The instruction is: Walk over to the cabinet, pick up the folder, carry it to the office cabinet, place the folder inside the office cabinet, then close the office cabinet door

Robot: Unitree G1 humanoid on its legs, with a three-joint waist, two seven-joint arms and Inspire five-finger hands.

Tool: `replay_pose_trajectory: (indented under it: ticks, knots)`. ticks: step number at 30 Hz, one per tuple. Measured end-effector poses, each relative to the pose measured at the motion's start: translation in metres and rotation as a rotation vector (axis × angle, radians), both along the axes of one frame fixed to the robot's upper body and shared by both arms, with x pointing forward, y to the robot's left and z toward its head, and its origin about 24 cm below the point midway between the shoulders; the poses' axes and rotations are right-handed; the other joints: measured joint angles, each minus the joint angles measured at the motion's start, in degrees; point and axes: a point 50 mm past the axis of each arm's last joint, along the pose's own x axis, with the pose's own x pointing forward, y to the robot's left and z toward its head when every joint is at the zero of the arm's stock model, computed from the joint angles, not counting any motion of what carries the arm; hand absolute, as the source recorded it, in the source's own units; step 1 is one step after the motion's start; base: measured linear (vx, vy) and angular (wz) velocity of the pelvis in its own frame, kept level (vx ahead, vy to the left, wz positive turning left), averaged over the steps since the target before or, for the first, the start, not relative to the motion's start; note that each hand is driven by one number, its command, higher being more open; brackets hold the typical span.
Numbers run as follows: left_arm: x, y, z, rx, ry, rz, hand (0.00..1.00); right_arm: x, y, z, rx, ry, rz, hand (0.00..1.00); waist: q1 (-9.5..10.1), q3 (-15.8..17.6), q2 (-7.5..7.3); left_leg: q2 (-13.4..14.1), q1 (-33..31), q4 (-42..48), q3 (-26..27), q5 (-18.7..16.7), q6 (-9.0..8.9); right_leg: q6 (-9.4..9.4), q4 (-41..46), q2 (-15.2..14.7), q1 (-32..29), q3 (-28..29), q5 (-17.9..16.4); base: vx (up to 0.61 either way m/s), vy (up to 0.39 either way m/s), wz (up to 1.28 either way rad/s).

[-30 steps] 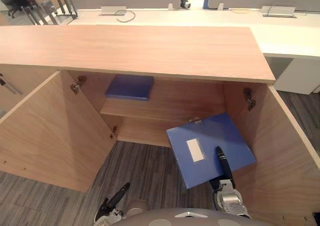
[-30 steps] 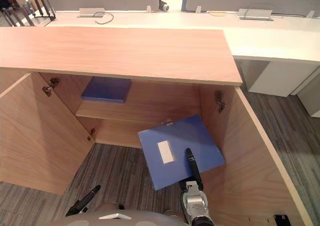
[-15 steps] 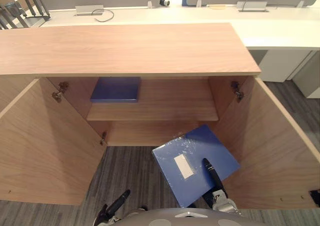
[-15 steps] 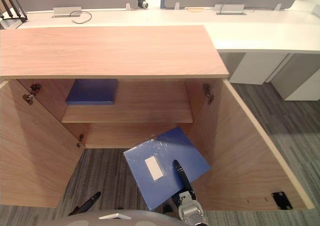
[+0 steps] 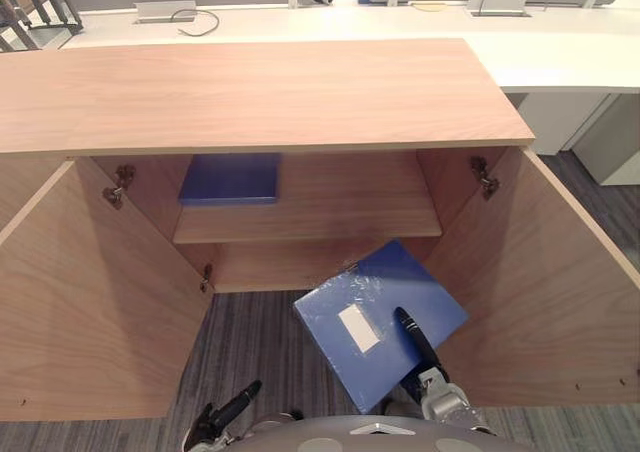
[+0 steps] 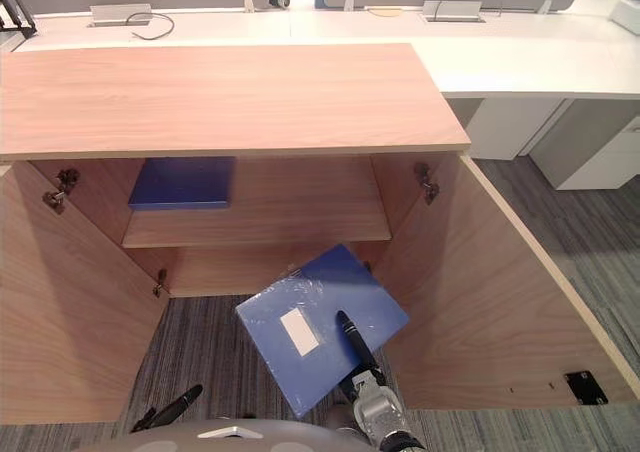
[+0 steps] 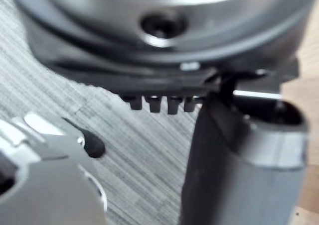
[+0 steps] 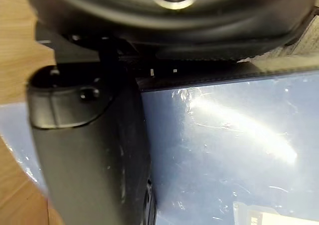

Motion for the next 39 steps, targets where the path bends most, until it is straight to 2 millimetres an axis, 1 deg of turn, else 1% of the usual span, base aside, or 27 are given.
replay_pose_trajectory:
  ticks: [1, 2, 3, 5, 8, 10, 12, 16, 18, 21, 22, 23, 24, 25, 26, 27, 28, 29, 30, 32, 33, 34, 35, 36, 37, 38, 39]
  knots:
    - [0.0, 0.0, 0.0, 0.0, 0.001, -0.001, 1.0, -0.001, 0.002, 0.0, 0.003, 0.001, 0.008, 0.0, -0.03, 0.14, 0.19, -0.22, -0.28, 0.01, 0.02, 0.11, 0.16, 0.01, -0.6, -0.21, -0.02, -0.15, -0.01, -0.11, 0.045, -0.1]
    - [0.001, 0.0, 0.0, 0.001, -0.003, -0.001, 1.0, -0.001, 0.004, -0.001, 0.008, 0.003, 0.015, 0.0, -0.16, 0.13, -0.45, -0.62, -0.83, 0.15, -0.14, 0.34, 0.49, 0.2, -1.94, -0.72, 0.1, -0.75, -0.13, -0.09, 0.014, -0.03]
    - [0.003, 0.0, 0.0, 0.001, -0.007, -0.002, 1.0, -0.001, 0.005, -0.001, 0.01, 0.003, 0.019, 0.0, -0.15, 0.67, -0.54, -0.79, -0.88, 0.2, -0.28, 0.51, 0.66, 0.31, -2.79, -0.97, 0.55, -1.23, -0.22, -0.12, -0.012, 0.01]
    - [0.003, 0.0, 0.0, 0.0, -0.007, -0.001, 1.0, 0.001, 0.005, 0.0, 0.013, -0.002, 0.021, 0.0, -0.42, 1.24, -0.39, -1.01, -1.44, 0.24, -1.29, 1.27, 0.46, 1.11, -4.77, -1.44, 1.4, -2.54, -0.88, -0.11, -0.05, 0.19]
    - [0.003, -0.001, 0.0, -0.004, -0.01, 0.01, 1.0, 0.002, 0.006, 0.001, 0.014, -0.008, 0.02, 0.0, -1.58, 1.38, -0.38, -0.91, -1.62, -1.05, -4.44, 2.88, -0.17, 1.08, -6.02, -1.52, 3.01, -6.18, -1.04, -0.05, -0.073, 0.59]
    - [0.003, -0.002, 0.0, -0.006, -0.016, 0.036, 1.0, 0.002, 0.005, 0.002, 0.012, -0.012, 0.02, 0.0, -1.3, 1.2, -0.18, 0.22, -1.52, -2.8, -6.43, 3.89, -1.07, 0.99, -7.1, -1.04, 4.08, -8.7, -1.02, -0.03, -0.098, 0.5]
    - [-0.001, -0.003, 0.0, -0.007, -0.014, 0.068, 1.0, 0.004, 0.006, 0.003, 0.015, -0.023, 0.023, 0.0, -1.11, 1.17, -0.28, 0.74, -1.42, -4.18, -6.87, 4.49, -1.87, 0.62, -8.05, -0.34, 4.39, -9.43, -0.78, 0.0, -0.07, 0.18]
    - [-0.002, -0.003, 0.0, -0.009, -0.011, 0.069, 1.0, 0.001, 0.007, 0.002, 0.021, -0.016, 0.02, 0.0, -1.32, 0.75, -0.17, 1.62, -1.5, -5.35, -7.99, 4.67, -2.35, 0.29, -10.23, 0.59, 5.74, -11.01, -0.51, 0.07, -0.047, 0.14]
    - [-0.001, -0.003, 0.0, -0.009, -0.012, 0.061, 1.0, 0.001, 0.005, 0.002, 0.022, -0.012, 0.005, 0.0, -1.34, 0.72, -0.1, 2.09, -1.48, -5.46, -8.49, 4.79, -2.2, 0.48, -11.32, 0.9, 6.62, -11.79, 0.0, 0.13, -0.034, 0.17]
    - [0.002, -0.002, 0.0, -0.004, -0.016, 0.031, 1.0, 0.002, 0.002, 0.002, 0.02, -0.015, -0.01, 0.0, -1.5, 0.69, -0.14, 2.31, -1.78, -4.88, -8.88, 4.17, -2.88, 0.36, -12.67, 1.3, 7.78, -12.63, 0.13, 0.14, -0.016, 0.14]
    - [0.005, -0.001, 0.001, 0.0, -0.019, 0.014, 1.0, 0.001, 0.002, 0.002, 0.02, -0.013, -0.017, 0.0, -1.45, 0.76, -0.23, 2.46, -2.44, -2.62, -8.96, 2.71, -3.07, 0.07, -12.96, 1.42, 8.49, -13.17, -0.09, 0.09, -0.013, 0.17]
    - [0.007, 0.0, 0.001, 0.003, -0.023, 0.007, 1.0, 0.0, 0.001, 0.001, 0.019, -0.01, -0.021, 0.0, -1.59, 0.91, -0.18, 3.12, -4.12, 2.96, -8.85, 0.01, -3.6, -0.3, -12.88, 1.55, 9.69, -13.86, -0.52, 0.11, -0.023, 0.15]
    - [0.008, 0.0, 0.001, 0.004, -0.025, 0.007, 1.0, -0.001, 0.001, 0.001, 0.02, -0.006, -0.024, 0.0, -1.55, 1.16, -0.22, 3.34, -5.01, 6.61, -8.58, -1.32, -4.08, -0.65, -12.92, 1.66, 10.69, -13.9, -0.82, 0.09, -0.03, 0.16]
    - [0.011, 0.001, 0.002, 0.007, -0.032, 0.006, 1.0, -0.004, 0.002, 0.0, 0.024, -0.001, -0.032, 0.0, -1.45, 1.96, -0.38, 3.83, -7.08, 15.16, -7.69, -3.25, -5.03, -0.94, -12.92, 1.83, 13.06, -13.93, -1.43, 0.09, -0.055, 0.04]
    - [0.013, 0.002, 0.003, 0.01, -0.043, 0.006, 1.0, -0.004, 0.002, 0.0, 0.027, -0.002, -0.037, 0.0, -1.13, 2.61, -0.17, 4.94, -9.46, 23.69, -6.15, -3.67, -5.29, -1.54, -12.81, 2.28, 14.95, -13.85, -2.03, 0.06, -0.059, 0.0]
    - [0.014, 0.001, 0.003, 0.01, -0.048, 0.008, 1.0, -0.004, 0.002, 0.001, 0.028, -0.008, -0.04, 0.0, -0.98, 2.92, 0.25, 5.69, -11.11, 27.95, -5.35, -3.62, -5.28, -2.13, -12.74, 2.55, 15.59, -13.8, -2.44, 0.05, -0.033, -0.09]
    - [0.016, 0.0, 0.003, 0.007, -0.058, 0.009, 1.0, -0.001, 0.0, 0.002, 0.027, -0.021, -0.051, 0.0, -0.65, 3.29, 0.67, 7.23, -14.38, 35.97, -4.62, -2.62, -5.21, -2.21, -12.67, 2.74, 16.78, -13.67, -3.45, 0.03, 0.002, -0.08]
    - [0.017, 0.0, 0.003, 0.007, -0.059, 0.008, 1.0, -0.001, -0.001, 0.003, 0.026, -0.023, -0.06, 0.0, -0.37, 3.4, 0.76, 7.54, -15.71, 38.69, -4.56, -2.07, -5.13, -2.3, -12.33, 2.76, 16.9, -13.44, -3.76, 0.05, 0.029, -0.17]
    - [0.017, 0.0, 0.003, 0.006, -0.058, 0.007, 1.0, -0.002, -0.004, 0.003, 0.019, -0.025, -0.073, 0.0, 0.07, 3.56, 0.79, 7.49, -16.95, 38.41, -4.42, -4.83, -4.9, -2.69, -11.71, 2.41, 16.62, -12.47, -4.52, 0.04, 0.025, -0.2]
    - [0.014, -0.003, 0.002, -0.004, -0.051, 0.014, 1.0, 0.0, -0.01, 0.004, 0.004, -0.028, -0.09, 0.0, 0.11, 3.95, 1.4, 7.15, -18.3, 33.38, -4.44, -5.67, -4.75, -2.27, -11.37, 1.71, 15.97, -11.39, -4.98, 0.06, 0.086, -0.33]
    - [0.006, -0.003, 0.001, -0.006, -0.033, 0.031, 1.0, -0.001, -0.011, 0.004, -0.002, -0.022, -0.094, 0.0, 0.06, 3.95, 1.41, 6.84, -18.24, 27.5, -4.76, -4.92, -4.98, -1.58, -10.42, 1.11, 15.37, -10.2, -5.47, 0.09, 0.139, -0.49]
    - [-0.001, -0.005, 0.0, -0.013, -0.016, 0.047, 1.0, -0.003, -0.012, 0.003, -0.005, -0.015, -0.095, 0.0, 0.1, 3.74, 1.76, 6.75, -17.44, 22.3, -5.38, -3.18, -5.25, -0.71, -9.84, 1.04, 14.91, -9.25, -5.93, 0.12, 0.203, -0.59]
    - [-0.009, -0.01, -0.002, -0.028, 0.008, 0.055, 1.0, -0.005, -0.014, 0.002, -0.013, -0.006, -0.088, 0.0, 0.15, 3.46, 2.71, 6.85, -15.77, 16.4, -6.53, 0.04, -5.44, 0.26, -9.63, 1.54, 14.62, -7.99, -6.3, 0.1, 0.207, -0.54]
    - [-0.014, -0.011, -0.003, -0.039, 0.022, 0.076, 1.0, -0.007, -0.013, 0.001, -0.017, 0.008, -0.076, 0.0, 0.3, 3.33, 2.61, 6.63, -14.97, 16.07, -5.84, 0.62, -4.54, 0.87, -9.59, 1.11, 14.87, -6.92, -6.67, 0.14, 0.23, -0.55]
    - [-0.022, -0.005, -0.003, -0.027, 0.045, 0.072, 1.0, -0.01, -0.01, -0.001, -0.014, 0.029, -0.054, 0.0, 0.21, 2.59, 0.55, 4.9, -13.4, 13.73, -4.19, 0.6, -3.91, 1.09, -10.21, -0.49, 14.87, -5.57, -6.41, 0.19, 0.192, -0.38]
    - [-0.025, 0.001, -0.002, -0.011, 0.058, 0.061, 1.0, -0.012, -0.005, -0.002, -0.001, 0.035, -0.03, 0.0, 0.02, 1.98, -0.94, 3.45, -12.73, 12.28, -3.28, 0.73, -3.24, 1.51, -11.26, -2.02, 15.18, -5.45, -6.07, 0.2, 0.158, -0.26]
    - [-0.025, 0.003, -0.002, -0.008, 0.064, 0.054, 1.0, -0.013, -0.002, -0.003, 0.007, 0.041, -0.023, 0.0, 0.01, 1.71, -1.32, 2.9, -12.38, 11.43, -2.9, 0.92, -2.94, 1.51, -11.55, -2.56, 15.09, -5.39, -5.69, 0.21, 0.153, -0.13]
